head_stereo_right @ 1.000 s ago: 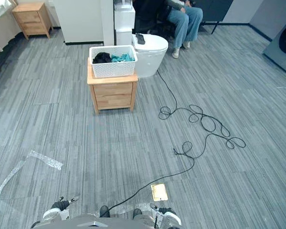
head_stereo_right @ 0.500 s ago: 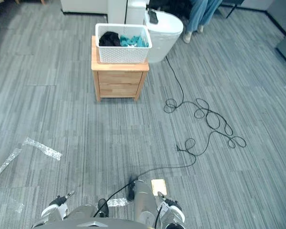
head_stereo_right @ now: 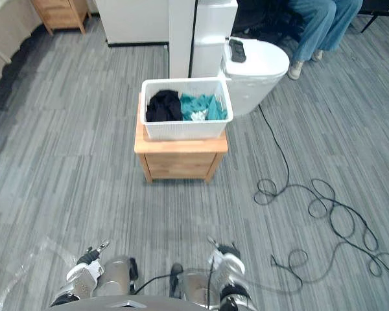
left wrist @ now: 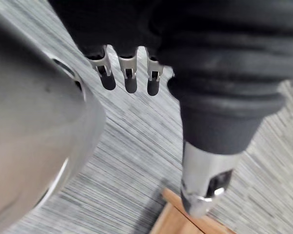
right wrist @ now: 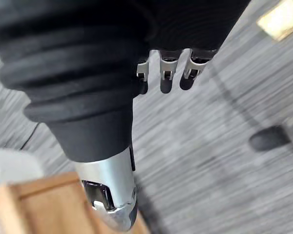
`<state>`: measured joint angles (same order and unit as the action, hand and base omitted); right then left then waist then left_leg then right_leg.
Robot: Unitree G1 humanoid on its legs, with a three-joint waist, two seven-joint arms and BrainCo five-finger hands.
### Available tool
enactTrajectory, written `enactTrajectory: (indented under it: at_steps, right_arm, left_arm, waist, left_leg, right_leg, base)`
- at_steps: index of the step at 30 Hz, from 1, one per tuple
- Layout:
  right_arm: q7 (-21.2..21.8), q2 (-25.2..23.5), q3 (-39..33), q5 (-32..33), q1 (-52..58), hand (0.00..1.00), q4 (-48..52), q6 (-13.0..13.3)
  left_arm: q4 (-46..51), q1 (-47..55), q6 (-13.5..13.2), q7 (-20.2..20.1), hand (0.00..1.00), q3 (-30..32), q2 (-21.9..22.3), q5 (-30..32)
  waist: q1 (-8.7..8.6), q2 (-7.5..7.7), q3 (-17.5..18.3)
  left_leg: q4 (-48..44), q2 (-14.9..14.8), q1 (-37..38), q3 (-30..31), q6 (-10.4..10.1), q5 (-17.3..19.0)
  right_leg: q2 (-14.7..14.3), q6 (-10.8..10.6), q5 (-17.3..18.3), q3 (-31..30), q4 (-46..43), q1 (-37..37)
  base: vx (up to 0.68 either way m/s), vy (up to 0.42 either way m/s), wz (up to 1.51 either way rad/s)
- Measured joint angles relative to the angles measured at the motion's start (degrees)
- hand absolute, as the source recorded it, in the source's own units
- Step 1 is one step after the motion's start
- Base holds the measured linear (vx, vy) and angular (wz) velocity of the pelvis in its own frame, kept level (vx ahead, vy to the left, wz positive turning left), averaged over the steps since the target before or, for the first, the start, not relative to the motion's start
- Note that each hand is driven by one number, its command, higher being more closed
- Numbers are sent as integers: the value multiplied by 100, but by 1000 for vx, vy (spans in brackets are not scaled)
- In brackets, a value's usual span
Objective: Pick up the laundry basket with both hands and put the clothes into the washing machine.
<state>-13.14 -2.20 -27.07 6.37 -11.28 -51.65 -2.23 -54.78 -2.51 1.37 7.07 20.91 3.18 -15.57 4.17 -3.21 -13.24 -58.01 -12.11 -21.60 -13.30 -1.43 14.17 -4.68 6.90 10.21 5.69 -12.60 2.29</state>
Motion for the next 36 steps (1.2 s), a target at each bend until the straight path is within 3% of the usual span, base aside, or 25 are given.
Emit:
enactTrajectory:
  at_steps: [1, 2, 4, 5, 6, 9, 11, 14, 16, 18, 19, 20, 22, 23, 25, 27, 30, 36]
  right_arm:
    - [-6, -24, 33, 0, -105, 0, 108, 6]
    - [-6, -11, 38, 3, -135, 0, 126, 28]
    - [-14, 53, -30, 6, -121, 0, 118, 56]
    - [-14, 124, -4, -6, -62, 0, 71, 55]
    - [-16, 127, 28, -8, -7, 0, -3, 69]
    - [-64, 162, 92, -12, 40, 0, -450, 75]
    - [-48, 152, -5, -12, 104, 0, -693, 71]
    - [6, 163, -9, -19, 234, 0, -970, 2]
    - [5, 171, -15, -18, 257, 0, -1016, -37]
    - [6, 157, -57, -17, 294, 0, -1067, -66]
    - [6, 194, -70, -16, 318, 0, -1052, -74]
    - [6, 204, -67, -17, 348, 0, -1052, -72]
    - [4, 235, -60, -18, 516, 0, -1102, -73]
    - [4, 264, -55, -18, 564, 0, -1147, -75]
    - [-4, 495, 22, -22, 603, 0, -1190, -86]
    - [-59, 656, 346, -215, 613, 0, -391, -90]
    - [-226, 711, 743, -225, 645, 0, 1177, 22]
    - [-243, 793, 838, -715, 857, 0, 3801, 215]
  left_arm:
    - [-1, 7, -44, 28, 0, -92, -16, -2]
    - [-13, 19, -51, 33, 0, -97, -12, 4]
    - [-97, 140, -63, 47, 0, -146, -1, 7]
    - [-245, 270, -63, 87, 0, -233, -62, 95]
    - [-300, 291, -64, 101, 0, -111, -97, 74]
    - [-446, 279, -57, 132, 0, -160, -386, 227]
    - [-538, 279, -13, 149, 0, -222, -455, 216]
    - [-535, 305, 6, 151, 0, -338, -487, 209]
    - [-454, 186, -22, 151, 0, -390, -513, 169]
    - [-454, 81, -28, 184, 0, -414, -579, 100]
    - [-499, 76, -27, 258, 0, -467, -629, 65]
    - [-522, 94, -27, 266, 0, -481, -652, 58]
    - [-636, 161, -27, 276, 0, -477, -777, 42]
    - [-680, 161, -25, 281, 0, -469, -773, 39]
    - [-709, 206, -29, 298, 0, -461, -548, -3]
    - [-708, 217, -26, 465, 0, -299, -346, -60]
    - [-518, 188, -95, 769, 0, -207, -373, -346]
    - [451, 219, -272, 999, 0, -8, -437, -687]
  waist:
    - [61, -9, 8]
    - [57, -32, 7]
    - [36, -136, 74]
    - [68, -174, 112]
    - [52, -95, 160]
    - [-64, 361, 304]
    - [-107, 344, 290]
    - [-159, 216, 242]
    - [-184, 118, 212]
    - [-154, 144, 186]
    - [-184, 210, 178]
    - [-207, 266, 164]
    - [-285, 545, 179]
    - [-314, 581, 184]
    - [-396, 322, 268]
    - [-438, -36, 400]
    - [-480, -37, 383]
    - [-562, -5, 363]
  left_leg:
    - [1552, 147, -137, -111, -45, -27]
    - [2230, 239, -152, -96, -109, -122]
    - [3904, 446, -29, 119, -280, -692]
    - [4206, 500, 29, 324, -212, -1379]
    - [4099, 615, 138, 365, 195, -1668]
    - [4377, 934, 491, -37, 434, -1482]
    - [4672, 963, 1000, -58, 510, -1429]
    - [5229, 864, 1903, -111, 494, -1419]
    - [5414, 671, 2080, -177, 300, -1257]
    - [5430, 570, 2080, -271, 215, -1127]
    - [5417, 487, 2193, -358, 5, -995]
    - [5409, 481, 2271, -375, -64, -959]
    - [5389, 578, 2485, -325, -350, -845]
    - [5389, 586, 2558, -237, -435, -821]
    - [5540, 331, 2642, -28, -662, -891]
    - [5777, -50, 2558, 145, -916, -1147]
    - [5926, -168, 2562, 207, -1001, -1495]
    - [5913, -118, 2188, 245, -954, -1578]
  right_leg:
    - [162, -228, 180, -122, 229, 317]
    - [208, -303, 244, -195, 301, 443]
    - [246, -446, 338, -366, 435, 705]
    - [284, -658, 468, -600, 402, 876]
    - [407, -760, 539, -848, 265, 972]
    - [785, -1030, 299, -1176, -873, 419]
    - [830, -1187, 244, -1120, -1741, 128]
    - [961, -1113, 571, -546, -2173, -206]
    - [1148, -1104, 614, -109, -1777, -656]
    - [1367, -1265, 412, -6, -957, -1085]
    - [1406, -1354, -176, -52, 173, -1224]
    - [1413, -1399, -413, -98, 501, -1220]
    - [1456, -1420, -919, -535, 804, -1212]
    - [1454, -1458, -1256, -636, 679, -1206]
    - [1217, -1421, -1150, -430, 293, -1259]
    - [873, -1218, -1012, -160, 128, -1451]
    - [765, -1071, -833, -1, -78, -1506]
    - [857, -1056, -805, 177, -62, -1707]
  base:
    - [513, 139, -45]
    - [628, 206, -46]
    - [501, 215, -46]
    - [587, 330, -76]
    - [588, 342, -68]
    - [572, 335, -35]
    - [473, 230, -31]
    - [281, 105, -30]
    - [137, -2, -33]
    - [111, -112, -47]
    - [116, -177, -34]
    - [127, -197, -25]
    - [154, -265, 18]
    - [265, -399, 52]
    - [265, -324, 44]
    - [287, -271, 24]
    - [199, -207, 19]
    - [32, -31, 20]
